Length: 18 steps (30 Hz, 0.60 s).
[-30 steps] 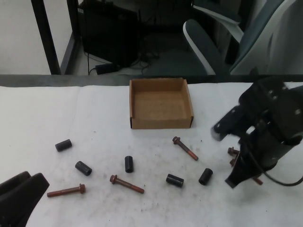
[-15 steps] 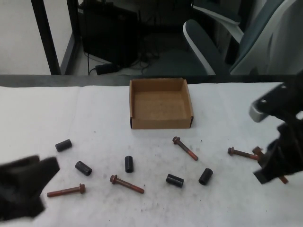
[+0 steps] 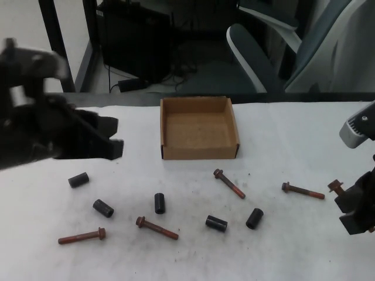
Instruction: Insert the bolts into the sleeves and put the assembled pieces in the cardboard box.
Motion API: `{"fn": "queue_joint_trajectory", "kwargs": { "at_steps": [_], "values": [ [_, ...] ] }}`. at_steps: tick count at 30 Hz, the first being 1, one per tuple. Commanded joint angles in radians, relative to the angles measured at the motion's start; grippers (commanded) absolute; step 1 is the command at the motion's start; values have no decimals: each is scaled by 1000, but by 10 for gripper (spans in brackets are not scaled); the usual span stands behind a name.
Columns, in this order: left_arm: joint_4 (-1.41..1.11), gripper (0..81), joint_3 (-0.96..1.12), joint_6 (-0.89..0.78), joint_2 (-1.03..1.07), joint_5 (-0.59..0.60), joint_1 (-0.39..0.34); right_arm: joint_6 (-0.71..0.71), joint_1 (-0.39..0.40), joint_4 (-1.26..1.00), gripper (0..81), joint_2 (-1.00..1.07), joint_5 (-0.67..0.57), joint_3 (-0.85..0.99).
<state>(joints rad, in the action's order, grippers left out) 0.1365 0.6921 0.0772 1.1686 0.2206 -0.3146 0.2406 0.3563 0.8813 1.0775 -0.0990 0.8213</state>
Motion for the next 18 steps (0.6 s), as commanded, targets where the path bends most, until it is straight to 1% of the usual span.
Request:
{"fn": "queue_joint_trajectory", "kwargs": {
  "at_steps": [1,3,6,11,18],
  "values": [
    [103,342,75,333,77,-49,2,-15,1,0,3,-14,-34,2],
    [153,342,96,470,114,-79,2,-15,1,0,3,-17,-47,2],
    [178,342,110,580,178,-116,2,-17,1,0,3,-17,-62,2],
    [88,342,111,683,291,-221,2,-40,1,-2,3,-17,-103,2],
    [85,342,157,785,407,-253,8,-40,1,-2,3,-17,-109,2]
  ]
}}
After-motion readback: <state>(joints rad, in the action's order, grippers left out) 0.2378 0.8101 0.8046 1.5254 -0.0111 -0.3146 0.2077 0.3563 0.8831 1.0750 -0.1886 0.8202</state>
